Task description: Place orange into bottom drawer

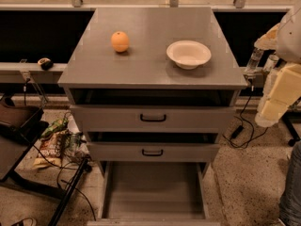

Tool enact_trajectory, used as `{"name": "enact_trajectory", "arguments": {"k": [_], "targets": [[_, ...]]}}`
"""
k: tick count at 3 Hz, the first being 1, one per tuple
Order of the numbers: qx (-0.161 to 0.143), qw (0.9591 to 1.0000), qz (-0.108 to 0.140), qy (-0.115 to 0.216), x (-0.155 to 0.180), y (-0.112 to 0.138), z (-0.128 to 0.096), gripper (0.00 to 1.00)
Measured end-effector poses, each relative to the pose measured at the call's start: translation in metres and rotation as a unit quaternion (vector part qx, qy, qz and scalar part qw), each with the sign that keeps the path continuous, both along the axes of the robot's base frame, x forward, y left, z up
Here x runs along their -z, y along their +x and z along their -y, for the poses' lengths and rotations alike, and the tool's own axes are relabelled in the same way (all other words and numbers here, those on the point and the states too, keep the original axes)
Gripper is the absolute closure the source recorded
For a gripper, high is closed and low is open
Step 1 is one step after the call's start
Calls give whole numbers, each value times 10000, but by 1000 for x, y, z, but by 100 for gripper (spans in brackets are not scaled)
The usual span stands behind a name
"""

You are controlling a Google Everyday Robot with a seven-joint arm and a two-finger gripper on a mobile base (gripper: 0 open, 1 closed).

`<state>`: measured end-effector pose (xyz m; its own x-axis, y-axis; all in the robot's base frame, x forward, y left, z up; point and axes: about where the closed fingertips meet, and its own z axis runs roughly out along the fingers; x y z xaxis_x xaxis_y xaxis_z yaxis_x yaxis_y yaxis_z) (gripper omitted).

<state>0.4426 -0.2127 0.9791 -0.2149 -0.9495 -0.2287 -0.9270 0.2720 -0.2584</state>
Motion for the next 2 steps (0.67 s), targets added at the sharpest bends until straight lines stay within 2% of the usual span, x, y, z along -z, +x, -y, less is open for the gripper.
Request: {"name": "enact_trajectory", "arguments": {"k": [1,2], "targets": [[-230,9988,113,420,3,30,-22,0],[-509,9930,235,1041,13,67,-52,0]]}}
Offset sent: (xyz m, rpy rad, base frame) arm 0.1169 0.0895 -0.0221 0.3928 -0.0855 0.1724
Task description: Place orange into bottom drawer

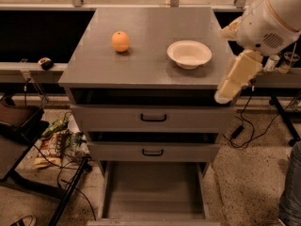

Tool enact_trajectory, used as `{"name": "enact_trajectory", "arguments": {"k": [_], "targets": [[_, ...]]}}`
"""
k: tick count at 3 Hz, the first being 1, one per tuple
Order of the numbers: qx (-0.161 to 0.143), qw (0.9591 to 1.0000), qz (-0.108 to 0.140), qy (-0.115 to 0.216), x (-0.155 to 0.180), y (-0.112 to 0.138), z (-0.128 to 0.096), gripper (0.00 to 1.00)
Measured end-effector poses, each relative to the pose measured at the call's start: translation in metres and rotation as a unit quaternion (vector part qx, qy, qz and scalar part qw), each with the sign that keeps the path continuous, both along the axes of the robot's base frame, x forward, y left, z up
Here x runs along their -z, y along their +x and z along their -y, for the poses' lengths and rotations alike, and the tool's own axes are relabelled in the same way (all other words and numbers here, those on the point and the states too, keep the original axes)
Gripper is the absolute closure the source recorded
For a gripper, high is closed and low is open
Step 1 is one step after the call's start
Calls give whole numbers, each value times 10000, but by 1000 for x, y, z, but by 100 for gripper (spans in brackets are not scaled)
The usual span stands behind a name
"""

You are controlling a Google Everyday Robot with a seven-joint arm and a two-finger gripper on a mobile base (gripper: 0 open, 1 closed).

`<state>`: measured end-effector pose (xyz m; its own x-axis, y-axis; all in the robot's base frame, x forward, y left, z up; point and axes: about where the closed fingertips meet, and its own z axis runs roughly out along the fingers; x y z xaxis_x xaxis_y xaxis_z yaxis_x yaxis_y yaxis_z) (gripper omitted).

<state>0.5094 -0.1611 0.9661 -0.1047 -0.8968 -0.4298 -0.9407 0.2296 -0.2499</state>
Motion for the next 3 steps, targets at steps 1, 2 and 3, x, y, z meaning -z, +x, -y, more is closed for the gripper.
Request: {"name": "enact_trajectory", "arguments": {"k": [1,2,3], "targets": [[-257,9969,70,746,22,37,-25,0],[-585,9876,141,1453,39,70,-49,0],[-547,9871,182,1496,42,75,-55,0]]}}
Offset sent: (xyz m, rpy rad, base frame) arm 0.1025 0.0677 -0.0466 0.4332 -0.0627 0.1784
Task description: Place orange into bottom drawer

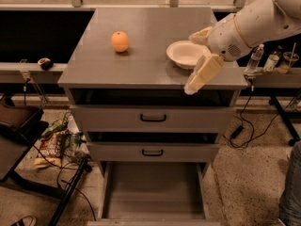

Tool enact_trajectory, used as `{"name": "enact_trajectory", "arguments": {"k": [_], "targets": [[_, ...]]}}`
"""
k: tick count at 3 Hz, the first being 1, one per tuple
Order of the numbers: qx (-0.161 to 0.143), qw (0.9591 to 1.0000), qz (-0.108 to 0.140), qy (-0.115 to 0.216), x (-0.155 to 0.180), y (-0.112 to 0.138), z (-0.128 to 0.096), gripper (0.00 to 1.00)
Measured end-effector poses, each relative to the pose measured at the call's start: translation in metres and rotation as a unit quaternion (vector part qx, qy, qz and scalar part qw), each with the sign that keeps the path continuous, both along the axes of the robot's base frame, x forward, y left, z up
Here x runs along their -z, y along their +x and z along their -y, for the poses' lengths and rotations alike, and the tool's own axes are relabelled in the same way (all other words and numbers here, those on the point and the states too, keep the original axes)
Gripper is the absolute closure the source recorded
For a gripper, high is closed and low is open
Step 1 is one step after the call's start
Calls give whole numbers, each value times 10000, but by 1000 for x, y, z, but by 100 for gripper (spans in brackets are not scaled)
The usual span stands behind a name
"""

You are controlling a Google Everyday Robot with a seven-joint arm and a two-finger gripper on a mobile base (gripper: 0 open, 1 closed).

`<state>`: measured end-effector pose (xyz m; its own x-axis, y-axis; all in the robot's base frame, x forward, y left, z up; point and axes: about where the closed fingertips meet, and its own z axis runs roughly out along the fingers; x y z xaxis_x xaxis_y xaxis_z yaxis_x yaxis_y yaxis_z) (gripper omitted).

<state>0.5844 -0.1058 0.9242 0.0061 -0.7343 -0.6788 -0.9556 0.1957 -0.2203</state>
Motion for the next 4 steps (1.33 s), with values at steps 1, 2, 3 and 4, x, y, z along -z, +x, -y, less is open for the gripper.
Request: {"name": "enact_trajectory", "arguments": {"k": [1,2,3,4], "targets": [[-75,9994,89,324,7,28,-30,0],[-83,9978,147,633,10,56,-59,0],[122,9962,148,846,15,82,-81,0],[659,9953,194,683,24,124,-101,0]]}}
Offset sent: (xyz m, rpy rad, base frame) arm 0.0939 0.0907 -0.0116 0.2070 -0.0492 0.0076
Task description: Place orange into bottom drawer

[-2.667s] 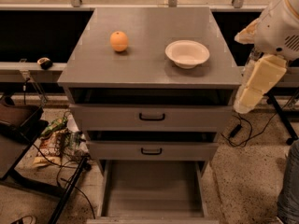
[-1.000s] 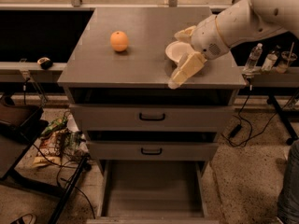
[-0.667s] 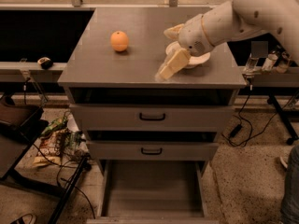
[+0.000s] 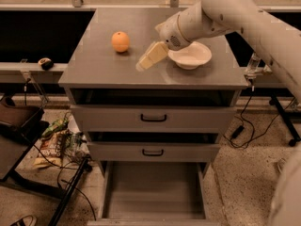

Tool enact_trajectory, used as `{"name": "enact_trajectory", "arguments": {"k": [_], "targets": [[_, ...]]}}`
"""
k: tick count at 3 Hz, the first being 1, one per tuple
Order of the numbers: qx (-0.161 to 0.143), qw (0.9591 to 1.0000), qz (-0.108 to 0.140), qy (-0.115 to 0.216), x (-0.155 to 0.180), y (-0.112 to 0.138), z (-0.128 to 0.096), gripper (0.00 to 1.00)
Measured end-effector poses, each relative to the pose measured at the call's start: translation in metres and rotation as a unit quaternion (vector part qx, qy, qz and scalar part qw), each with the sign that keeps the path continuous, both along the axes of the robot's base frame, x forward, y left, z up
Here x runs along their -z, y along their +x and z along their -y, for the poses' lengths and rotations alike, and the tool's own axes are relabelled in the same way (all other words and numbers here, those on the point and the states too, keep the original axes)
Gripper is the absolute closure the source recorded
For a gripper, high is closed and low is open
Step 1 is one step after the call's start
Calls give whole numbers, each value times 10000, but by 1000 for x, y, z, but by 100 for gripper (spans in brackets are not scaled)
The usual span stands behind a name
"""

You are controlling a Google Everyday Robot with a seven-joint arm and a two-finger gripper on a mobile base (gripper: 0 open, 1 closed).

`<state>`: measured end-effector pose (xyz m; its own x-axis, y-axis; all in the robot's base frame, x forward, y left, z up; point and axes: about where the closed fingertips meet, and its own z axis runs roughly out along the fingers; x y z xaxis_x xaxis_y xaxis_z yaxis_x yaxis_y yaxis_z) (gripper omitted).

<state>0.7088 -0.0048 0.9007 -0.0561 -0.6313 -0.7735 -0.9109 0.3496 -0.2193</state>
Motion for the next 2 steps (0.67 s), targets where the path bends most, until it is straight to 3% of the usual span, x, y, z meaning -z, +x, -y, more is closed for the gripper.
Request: {"name": "enact_trajectory", "arguments": {"k": [1,2], "targets": [[344,9994,7,-55,6,30,-5,0],[442,9990,71,34,6,60,-22,0]]}}
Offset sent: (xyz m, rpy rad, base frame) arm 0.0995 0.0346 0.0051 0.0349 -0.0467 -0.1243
